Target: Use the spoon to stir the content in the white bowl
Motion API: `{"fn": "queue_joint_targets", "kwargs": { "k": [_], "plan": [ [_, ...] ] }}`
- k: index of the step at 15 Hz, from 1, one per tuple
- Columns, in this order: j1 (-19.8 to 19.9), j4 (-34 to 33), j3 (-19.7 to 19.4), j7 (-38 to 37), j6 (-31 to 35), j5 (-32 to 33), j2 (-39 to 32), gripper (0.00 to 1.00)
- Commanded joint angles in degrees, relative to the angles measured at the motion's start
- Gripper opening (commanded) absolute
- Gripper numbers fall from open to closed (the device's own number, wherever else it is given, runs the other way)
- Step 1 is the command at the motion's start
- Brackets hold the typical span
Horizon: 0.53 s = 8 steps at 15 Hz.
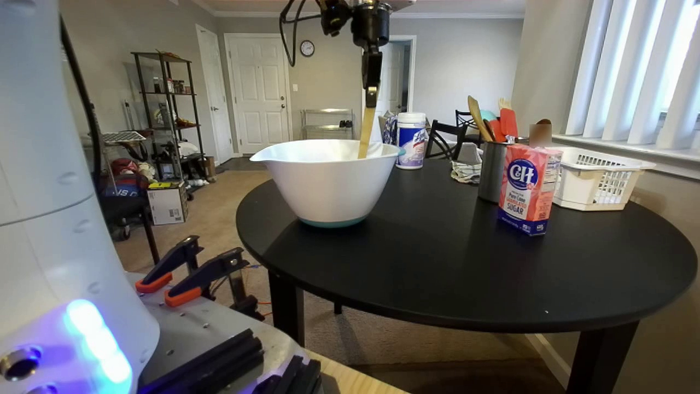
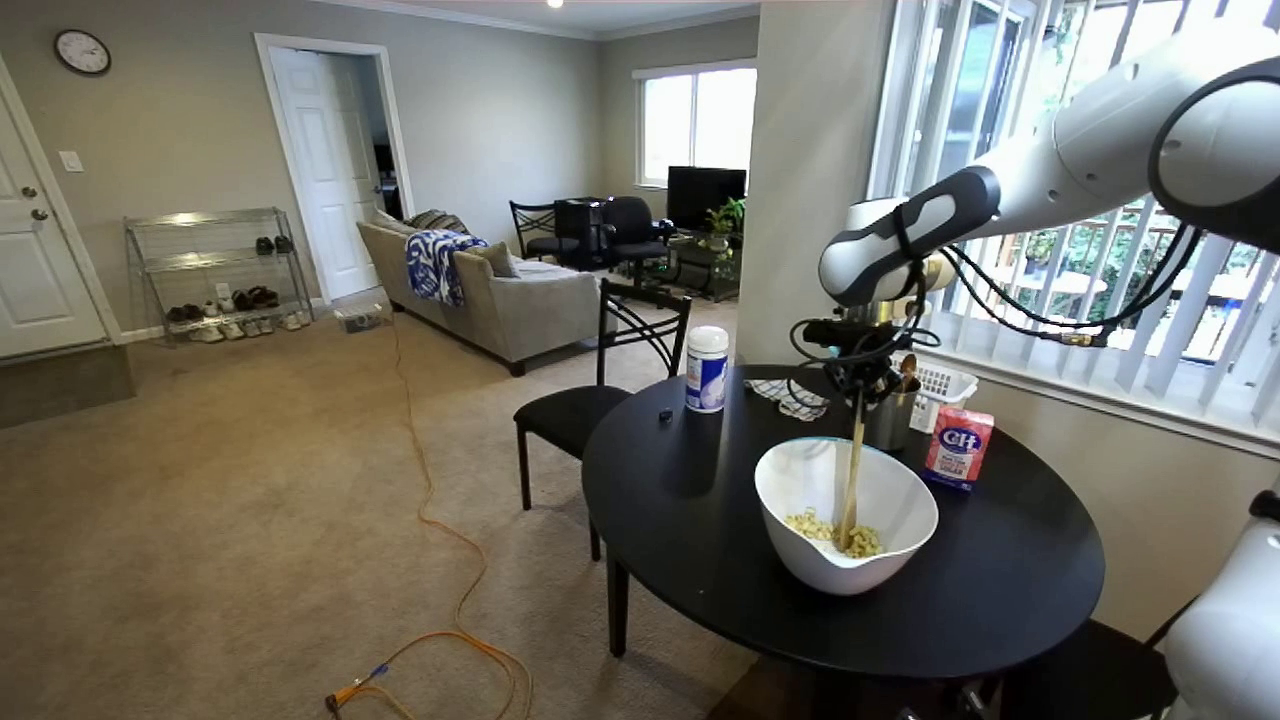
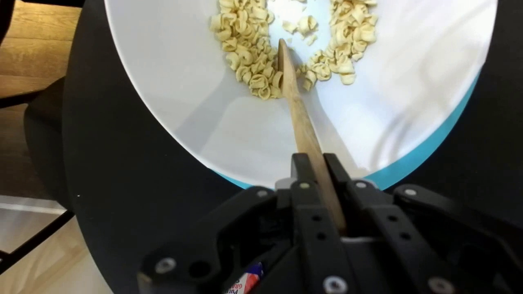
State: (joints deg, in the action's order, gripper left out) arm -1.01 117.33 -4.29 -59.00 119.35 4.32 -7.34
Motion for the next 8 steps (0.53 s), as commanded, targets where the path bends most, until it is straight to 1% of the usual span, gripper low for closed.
{"fn": "queue_joint_targets", "kwargs": {
  "k": [1,3,8],
  "plan": [
    [0.1,1.2,0.0,-0.2,-2.7,4.5,0.7,0.03],
    [0.1,1.0,0.3,0.1,-4.1,4.7,0.5,0.03],
    [0.1,-0.4,1.4,3.8,-11.7,2.0,-0.1,0.03]
  ]
}}
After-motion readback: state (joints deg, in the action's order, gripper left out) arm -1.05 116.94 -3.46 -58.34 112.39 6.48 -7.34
